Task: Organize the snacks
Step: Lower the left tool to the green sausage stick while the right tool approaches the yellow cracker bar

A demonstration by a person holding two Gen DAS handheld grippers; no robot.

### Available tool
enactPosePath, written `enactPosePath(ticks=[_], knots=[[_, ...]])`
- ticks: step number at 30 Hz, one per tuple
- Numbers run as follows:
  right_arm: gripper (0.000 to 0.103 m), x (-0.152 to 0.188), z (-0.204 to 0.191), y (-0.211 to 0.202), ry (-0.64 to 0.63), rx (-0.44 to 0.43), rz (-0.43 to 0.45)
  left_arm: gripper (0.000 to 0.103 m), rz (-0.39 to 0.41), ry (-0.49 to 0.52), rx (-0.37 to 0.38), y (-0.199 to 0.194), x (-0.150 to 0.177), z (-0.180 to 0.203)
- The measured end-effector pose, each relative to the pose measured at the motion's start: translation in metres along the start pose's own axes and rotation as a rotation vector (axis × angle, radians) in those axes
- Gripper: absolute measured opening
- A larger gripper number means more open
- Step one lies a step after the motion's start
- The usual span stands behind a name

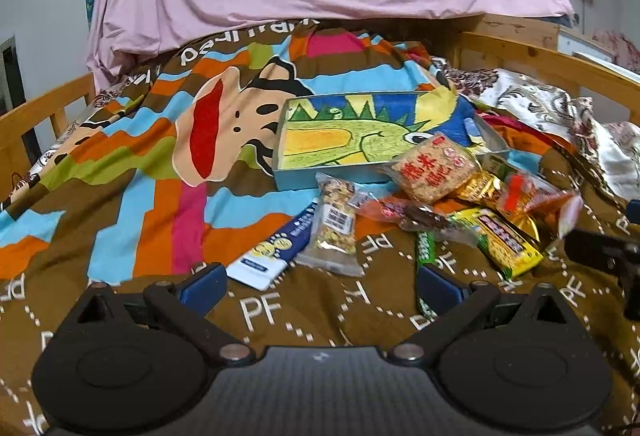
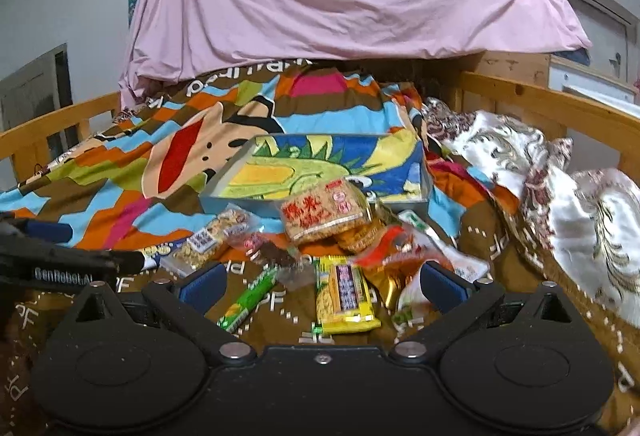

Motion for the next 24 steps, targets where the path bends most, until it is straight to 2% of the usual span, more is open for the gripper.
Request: enactPosePath(ticks=[7, 11, 15, 20, 24], knots=[[0.103, -0.016, 0.01, 0.012, -0.053, -0.048, 0.035, 0.103, -0.025, 0.012, -0.034, 0.002, -0.043, 0.001], [0.103, -0.023, 0.016, 0.021, -0.082, -0.078, 0.052, 0.103, -0.036, 0.101, -0.041, 0.0, -0.066, 0.012], [0.102, -0.019, 0.025, 0.029, -0.119, -0.15, 0.063, 0.103, -0.086, 0.196, -0.028, -0.004, -0.086, 0.032], [0.103, -0.011, 0.033, 0.051, -0.065, -0.228, -0.036, 0.103, -0.236, 0.295, -0.029, -0.008, -0.105, 0.053], [0.103, -0.008, 0.038, 0.067, -0.003, -0.292, -0.096, 0.103, -0.268, 0.396, -0.021, -0.005, -0.107, 0.069]])
Point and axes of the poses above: each gripper's, at about its wrist camera, not at the fingertips, and y roughly the way its jaws point, z to its right, x to its underside, the point moved 1 cm from there along y, roughly the way its jaws point, and after that the axes turned 14 degrees about -y, right-handed, at the moved point
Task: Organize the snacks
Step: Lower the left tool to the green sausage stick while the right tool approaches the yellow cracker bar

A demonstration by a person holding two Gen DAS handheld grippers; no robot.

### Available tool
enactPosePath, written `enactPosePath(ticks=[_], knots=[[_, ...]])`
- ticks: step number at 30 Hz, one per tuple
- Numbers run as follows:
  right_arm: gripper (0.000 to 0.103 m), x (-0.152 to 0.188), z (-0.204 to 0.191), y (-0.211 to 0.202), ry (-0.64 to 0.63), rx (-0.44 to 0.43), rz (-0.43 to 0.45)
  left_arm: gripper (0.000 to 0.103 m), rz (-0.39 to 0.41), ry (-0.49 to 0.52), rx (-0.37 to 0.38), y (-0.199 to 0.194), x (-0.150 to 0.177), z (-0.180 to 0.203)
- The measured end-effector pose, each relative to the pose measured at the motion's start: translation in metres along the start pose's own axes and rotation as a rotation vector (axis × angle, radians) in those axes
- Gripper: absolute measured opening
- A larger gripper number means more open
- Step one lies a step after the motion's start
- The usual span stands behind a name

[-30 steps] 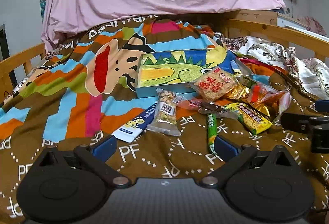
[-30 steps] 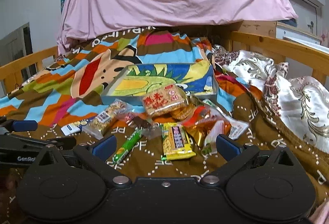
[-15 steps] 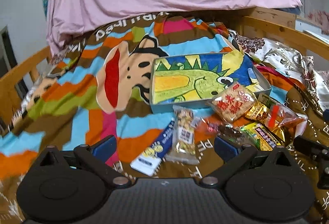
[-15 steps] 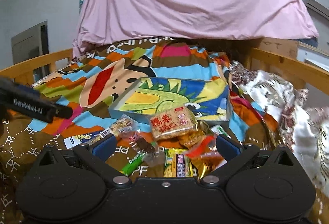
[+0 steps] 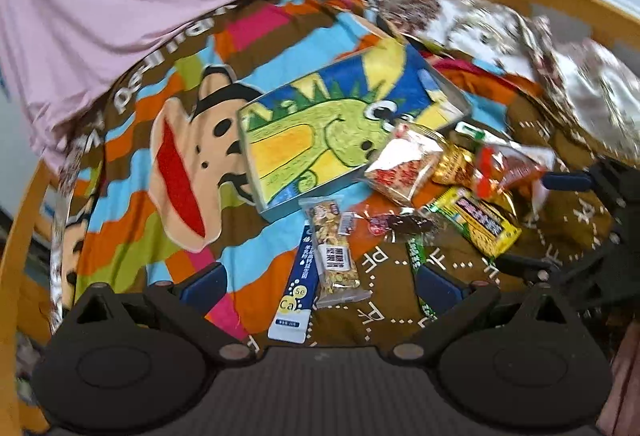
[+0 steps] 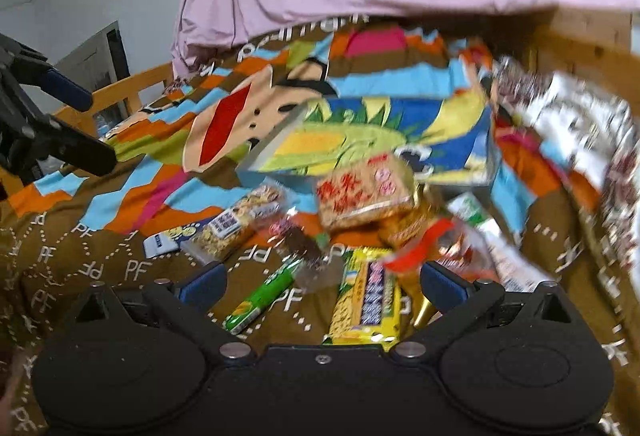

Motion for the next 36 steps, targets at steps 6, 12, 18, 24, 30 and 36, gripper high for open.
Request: enactPosePath(ticks=[6, 12, 18, 24, 30, 36], knots=[[0.103, 0.003, 0.01, 0.021, -0.069, -0.037, -0.067, 0.103, -0.032, 0.04, 0.036, 0.034, 0.009, 0.015], [0.102, 0.01, 0.019, 0.046, -0.068, -0.089, -0.129, 0.103, -0.042, 0.089, 0.067, 0.078, 0.026, 0.022], [0.102, 0.016, 0.007, 0.056, -0.14, -0.099, -0.172, 0.103, -0.021, 0.036, 0.174, 0.106, 0.031, 0.023], [0.102, 0.02, 0.002, 0.062, -0.197, -0.054, -0.193, 0.103, -0.048, -0.005, 0.265, 0.128, 0.038, 0.032], [0.097, 0.022, -0.002, 0.064, -0.237, -0.028, -0.208, 0.103, -0.09, -0.031, 0.338, 0.14, 0.043, 0.039], [0.092, 0.021, 0.0, 0.063, -0.218, -0.038, -0.208, 0.102, -0.146, -0.15, 0.382, 0.154, 0.043, 0.033]])
Point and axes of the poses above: each gripper's, at about its wrist camera, not at the fingertips, and y roughly the way its jaws point, z to its right, x to its underside, the point moved 1 cm from there along y, roughly the way its jaws point, and after that the axes turned 14 degrees about -y, right-handed, at the moved point
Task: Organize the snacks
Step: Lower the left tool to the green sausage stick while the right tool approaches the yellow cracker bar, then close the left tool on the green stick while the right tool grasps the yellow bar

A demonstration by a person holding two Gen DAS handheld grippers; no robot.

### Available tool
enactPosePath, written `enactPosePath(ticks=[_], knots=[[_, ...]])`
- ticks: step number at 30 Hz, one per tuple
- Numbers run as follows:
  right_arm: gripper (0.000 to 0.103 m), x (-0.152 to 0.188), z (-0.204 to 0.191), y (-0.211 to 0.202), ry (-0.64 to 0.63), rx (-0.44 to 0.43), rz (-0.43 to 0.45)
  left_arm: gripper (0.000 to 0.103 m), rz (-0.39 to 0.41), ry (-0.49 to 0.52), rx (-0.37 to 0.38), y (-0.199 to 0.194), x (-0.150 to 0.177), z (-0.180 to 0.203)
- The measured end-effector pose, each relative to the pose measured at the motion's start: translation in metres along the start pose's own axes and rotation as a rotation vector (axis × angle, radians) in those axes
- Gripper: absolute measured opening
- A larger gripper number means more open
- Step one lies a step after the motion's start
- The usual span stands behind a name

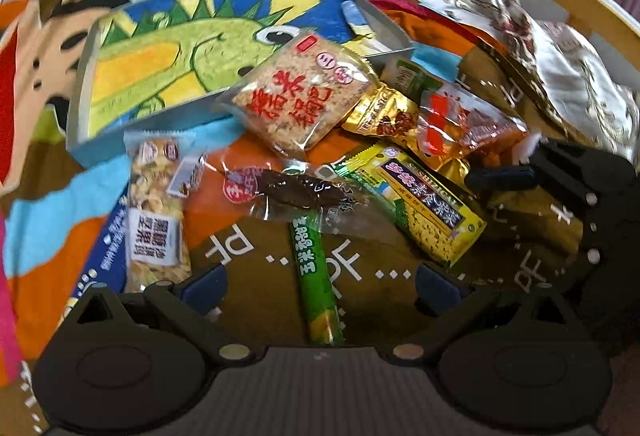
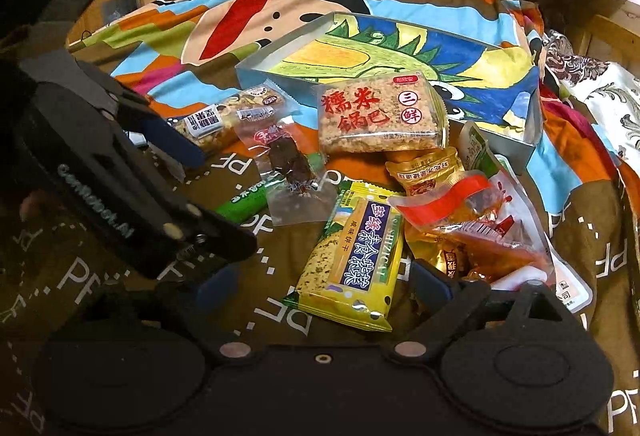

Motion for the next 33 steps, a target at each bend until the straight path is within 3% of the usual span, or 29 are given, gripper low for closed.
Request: enactPosePath(ticks=[2, 7, 12, 16, 19, 21, 25, 33], knots=[[0.09, 0.0, 0.001, -0.001, 0.01, -0.01, 0.0, 0.099, -0.009, -0.028, 0.009, 0.002, 0.0, -0.003], [0.085, 0.001, 0.003, -0.001, 0.029, -0.002, 0.007, 0.08, -0.036, -0.058, 0.022, 0.007, -0.002, -0.004], [0.076, 0.0, 0.005, 0.002, 0.047, 0.035, 0.015, 0.071, -0.023, -0.077, 0.034, 0.009, -0.006, -0.007], [0.064, -0.003, 0.004, 0.008, 0.061, 0.065, 0.014, 0.047, -0.034, -0.086, 0.032, 0.014, -0.01, -0.008], [0.061, -0.006, 0.001, 0.013, 0.051, 0.098, 0.006, 0.039, -0.031, -0.085, 0.025, 0.016, -0.011, -0.007], [0.056, -0.007, 0.0, 0.017, 0.043, 0.13, -0.011, 0.036, -0.029, -0.095, 0.017, 0.018, -0.013, -0.007], [0.057, -0.007, 0.001, 0.024, 0.062, 0.14, -0.021, 0.031, -0.028, -0.124, 0.009, 0.023, -0.017, -0.009], [0.057, -0.006, 0.0, 0.029, 0.052, 0.156, -0.029, 0.031, -0.03, -0.129, 0.0, 0.031, -0.017, -0.01]])
Point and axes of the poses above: each gripper's, at about its wrist camera, not at the fingertips, and y roughly the way its jaws point, z to its right, x to its underside, the point moved 1 cm from there along y, roughly the way its jaws point, and after that the axes turned 14 degrees about -y, right-handed, at the moved point
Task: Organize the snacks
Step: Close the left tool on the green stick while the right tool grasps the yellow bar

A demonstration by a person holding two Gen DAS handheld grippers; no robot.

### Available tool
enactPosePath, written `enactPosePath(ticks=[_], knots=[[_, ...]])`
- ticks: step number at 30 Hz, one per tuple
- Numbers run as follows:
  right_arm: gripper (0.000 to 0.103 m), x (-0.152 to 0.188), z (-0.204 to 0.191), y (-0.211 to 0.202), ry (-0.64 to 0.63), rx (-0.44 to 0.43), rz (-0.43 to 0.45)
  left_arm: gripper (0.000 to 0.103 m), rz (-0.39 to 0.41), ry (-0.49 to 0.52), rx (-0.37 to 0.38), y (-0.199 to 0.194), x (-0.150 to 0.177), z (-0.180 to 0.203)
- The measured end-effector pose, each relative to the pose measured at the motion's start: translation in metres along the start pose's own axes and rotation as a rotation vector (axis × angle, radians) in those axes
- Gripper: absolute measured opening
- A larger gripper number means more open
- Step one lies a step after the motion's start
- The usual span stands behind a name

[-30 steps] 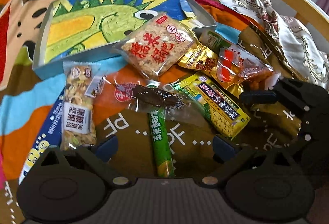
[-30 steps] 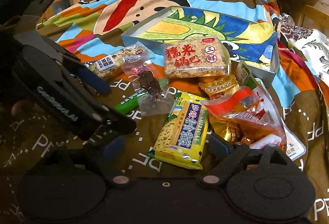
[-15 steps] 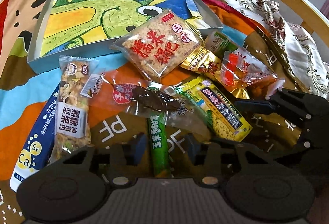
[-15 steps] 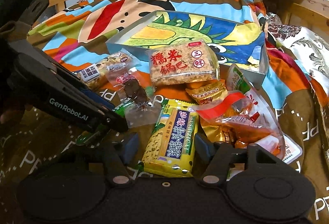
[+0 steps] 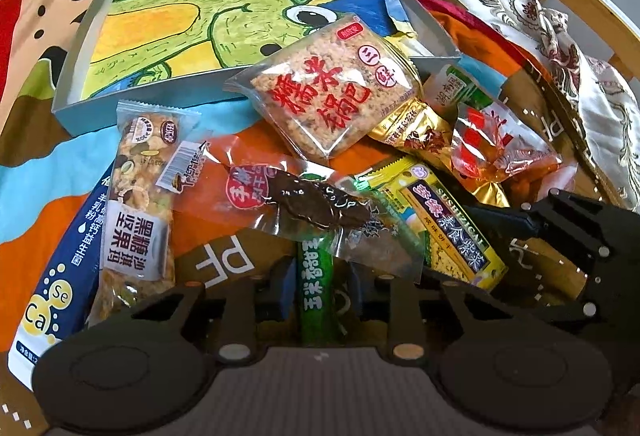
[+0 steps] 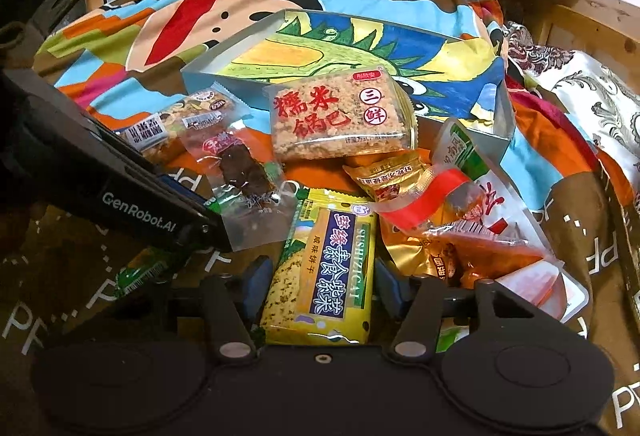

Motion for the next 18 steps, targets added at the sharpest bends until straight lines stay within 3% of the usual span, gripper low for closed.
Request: enactPosePath(ticks=[2, 5, 18], knots=[[0.055, 0.0001, -0.002, -0.0002, -0.01, 0.006, -0.004, 0.03, 0.006, 0.012, -0.002, -0.0002, 0.0013, 0.0008], [0.054, 0.0006, -0.0003, -0.002, 0.002, -0.002, -0.006, 0.02, 0.011, 0.016, -0.017, -0.0021, 0.0018, 0.0005], [0.06, 0.001, -0.0055, 0.0035, -0.032, -0.002, -0.006, 0.021, -0.006, 0.002, -0.005, -0.0059, 0.0064, -0.0055]])
Point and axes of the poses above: each gripper's, at about its wrist camera, not at the fingertips, and y roughly the way its jaws point, z to its right, x to its underside, the point moved 1 cm from there along y, roughly the way its jaws point, and after that the axes turned 14 degrees about -y, right-handed, at the moved point
